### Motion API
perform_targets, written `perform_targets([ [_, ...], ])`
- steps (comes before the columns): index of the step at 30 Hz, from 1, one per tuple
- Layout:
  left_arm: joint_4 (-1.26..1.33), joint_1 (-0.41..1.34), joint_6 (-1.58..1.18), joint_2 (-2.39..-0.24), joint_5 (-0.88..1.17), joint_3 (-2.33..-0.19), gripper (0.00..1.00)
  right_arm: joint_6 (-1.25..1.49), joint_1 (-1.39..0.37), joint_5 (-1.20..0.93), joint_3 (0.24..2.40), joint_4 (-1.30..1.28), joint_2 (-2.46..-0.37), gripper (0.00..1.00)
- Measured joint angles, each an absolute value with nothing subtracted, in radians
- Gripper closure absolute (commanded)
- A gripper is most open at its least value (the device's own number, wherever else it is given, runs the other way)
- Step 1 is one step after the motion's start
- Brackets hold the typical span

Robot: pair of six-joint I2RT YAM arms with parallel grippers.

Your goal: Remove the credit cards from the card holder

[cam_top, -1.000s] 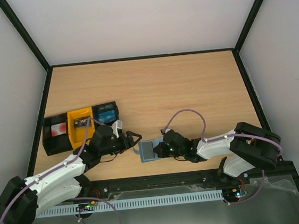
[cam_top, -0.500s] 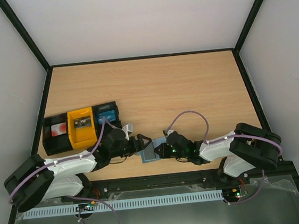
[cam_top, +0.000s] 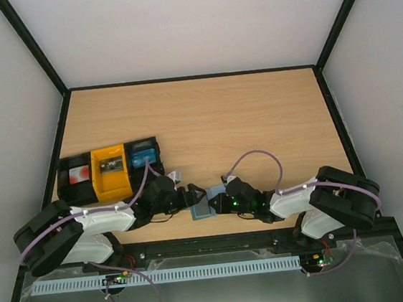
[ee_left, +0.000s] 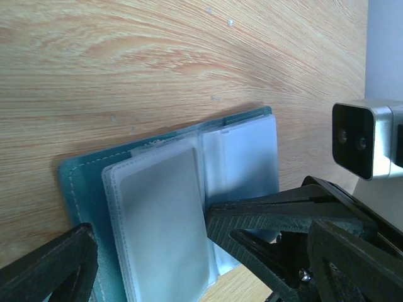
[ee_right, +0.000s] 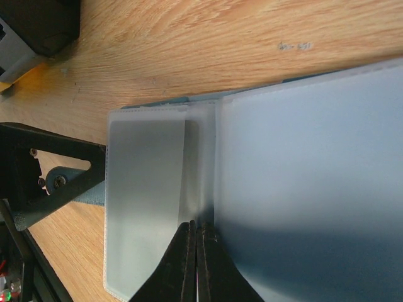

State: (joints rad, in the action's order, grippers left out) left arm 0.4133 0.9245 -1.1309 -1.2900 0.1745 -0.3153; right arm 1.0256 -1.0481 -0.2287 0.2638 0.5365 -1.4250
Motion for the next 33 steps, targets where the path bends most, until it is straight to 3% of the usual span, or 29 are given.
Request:
perform_targets([
  [33, 0.411, 0.995, -1.135, -1.265, 0.134, -0.397, 0.16, 1.132, -1.048, -0.256, 0.180, 0.706, -1.422, 0.98],
])
